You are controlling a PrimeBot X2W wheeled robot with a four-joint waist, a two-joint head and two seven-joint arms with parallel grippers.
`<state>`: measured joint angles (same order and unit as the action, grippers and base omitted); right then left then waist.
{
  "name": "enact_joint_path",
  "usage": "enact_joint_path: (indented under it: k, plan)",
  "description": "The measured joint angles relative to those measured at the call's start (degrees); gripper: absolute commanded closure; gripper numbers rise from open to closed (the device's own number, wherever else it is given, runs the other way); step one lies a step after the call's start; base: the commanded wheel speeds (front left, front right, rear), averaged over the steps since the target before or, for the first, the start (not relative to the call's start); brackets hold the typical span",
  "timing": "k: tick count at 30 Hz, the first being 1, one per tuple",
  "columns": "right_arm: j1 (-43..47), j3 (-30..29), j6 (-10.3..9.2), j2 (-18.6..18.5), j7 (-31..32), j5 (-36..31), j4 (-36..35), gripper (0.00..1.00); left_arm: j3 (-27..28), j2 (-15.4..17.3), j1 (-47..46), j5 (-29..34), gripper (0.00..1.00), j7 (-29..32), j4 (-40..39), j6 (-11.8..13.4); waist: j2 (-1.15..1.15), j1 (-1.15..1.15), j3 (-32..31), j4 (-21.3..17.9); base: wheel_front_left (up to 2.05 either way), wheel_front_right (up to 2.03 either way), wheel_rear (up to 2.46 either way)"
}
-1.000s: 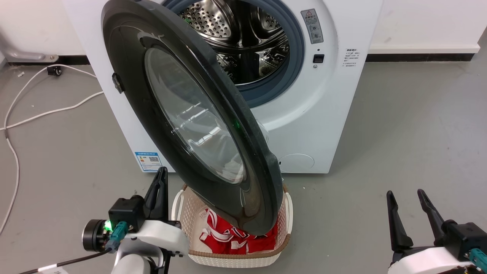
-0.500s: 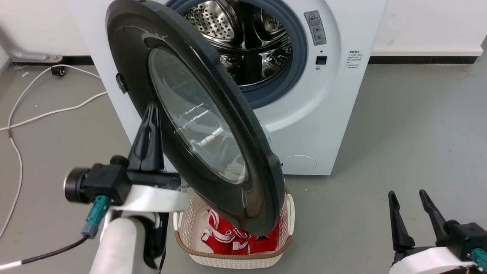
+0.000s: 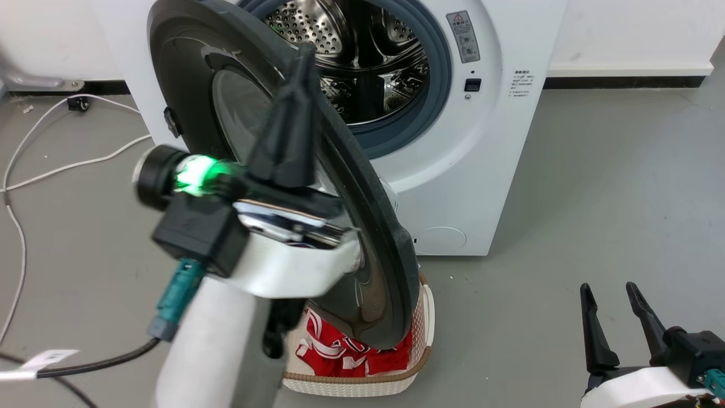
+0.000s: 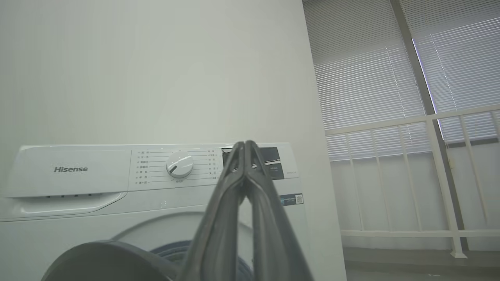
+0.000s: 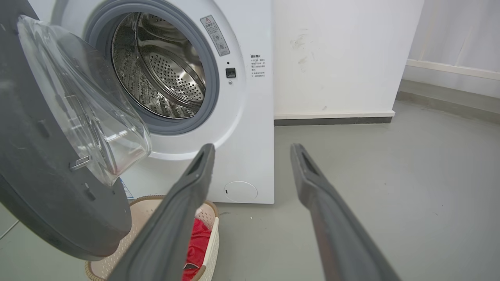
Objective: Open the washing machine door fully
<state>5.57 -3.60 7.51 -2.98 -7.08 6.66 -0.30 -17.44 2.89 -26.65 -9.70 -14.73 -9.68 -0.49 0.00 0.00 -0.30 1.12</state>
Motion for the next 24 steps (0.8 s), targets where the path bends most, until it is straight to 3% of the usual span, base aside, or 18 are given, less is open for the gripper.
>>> enact_joint_path:
  k: [9,16,24]
  plan:
    - [0.0,-0.3,0.00,0.0,0.2,0.5,-0.2,0.00,-14.7,0.0,-0.6,-4.4,1.00,5.3,-3.0,0.1,0.00,0.00,1.3,-0.6,0.00,0.00,0.00]
    - [-0.2,-0.9,0.00,0.0,0.4,1.0,-0.4,0.00,-24.4,0.0,4.4,-7.3,1.00,10.5,-1.2,-2.3,0.00,0.00,2.8,-0.2,0.00,0.00,0.00]
    - [-1.3,-0.8,0.00,0.0,0.4,1.5,-0.4,0.00,-28.8,0.7,8.8,-8.3,1.00,12.5,4.5,-3.1,0.00,0.00,4.4,0.3,0.00,0.00,0.00]
